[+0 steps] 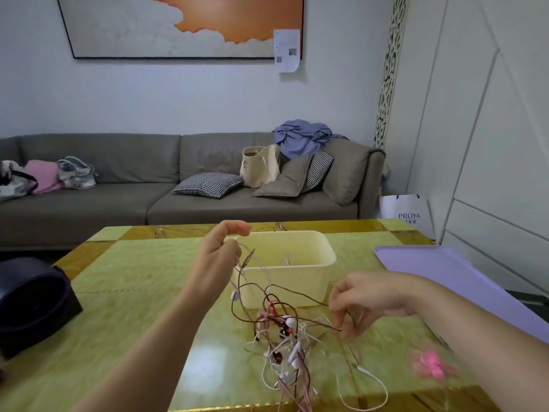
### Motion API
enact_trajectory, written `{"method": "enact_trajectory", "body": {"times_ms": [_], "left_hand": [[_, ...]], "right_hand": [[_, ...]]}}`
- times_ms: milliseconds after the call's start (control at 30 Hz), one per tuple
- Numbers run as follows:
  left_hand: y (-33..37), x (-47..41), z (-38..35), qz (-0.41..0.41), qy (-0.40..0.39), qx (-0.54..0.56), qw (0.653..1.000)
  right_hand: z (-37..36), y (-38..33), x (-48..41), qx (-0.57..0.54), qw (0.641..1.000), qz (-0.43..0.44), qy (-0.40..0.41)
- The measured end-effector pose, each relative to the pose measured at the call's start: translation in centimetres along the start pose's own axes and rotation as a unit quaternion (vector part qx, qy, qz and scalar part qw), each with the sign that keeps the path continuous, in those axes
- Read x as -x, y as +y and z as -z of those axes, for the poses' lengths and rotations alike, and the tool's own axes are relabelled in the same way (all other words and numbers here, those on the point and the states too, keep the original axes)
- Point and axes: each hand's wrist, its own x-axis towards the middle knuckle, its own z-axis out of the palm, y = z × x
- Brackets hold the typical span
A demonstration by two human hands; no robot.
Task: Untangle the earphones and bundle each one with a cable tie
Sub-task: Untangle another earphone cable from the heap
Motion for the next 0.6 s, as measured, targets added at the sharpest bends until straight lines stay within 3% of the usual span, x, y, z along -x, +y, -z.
{"method": "enact_trajectory", "body": {"times_ms": [67, 167, 333, 400, 533, 600], "left_hand": [[0.4, 0.1, -0.4, -0.012, -0.016, 0.010, 1.000], [1.0, 0.3, -1.3, -0.024, -0.045, 0.046, 0.998], [2.7, 0.4, -2.4, -0.059, -0.088, 0.078, 0.991], [3.2, 0.4, -2.2, -0.067, -0.089, 0.065, 0.992], [2.7, 0.6, -0.5, -0.051, -0.113, -0.005, 0.992], [2.6, 0.6, 0.0, -0.029, -0.150, -0.057, 0.987]], "right_hand": [[-0.2, -0.7, -0.5, 0.052, 0.997, 0.026, 0.044], [-0.7, -2.7, -1.3, 0.144, 0.964, 0.111, 0.193], [-2.9, -5.9, -2.8, 0.144, 0.944, 0.259, 0.147], [-2.4, -6.6, -2.8, 0.089, 0.942, 0.277, 0.166], [0.2, -7.6, -1.2, -0.141, 0.937, 0.276, 0.161], [0.8, -8.3, -0.4, -0.145, 0.939, 0.275, 0.146]]}}
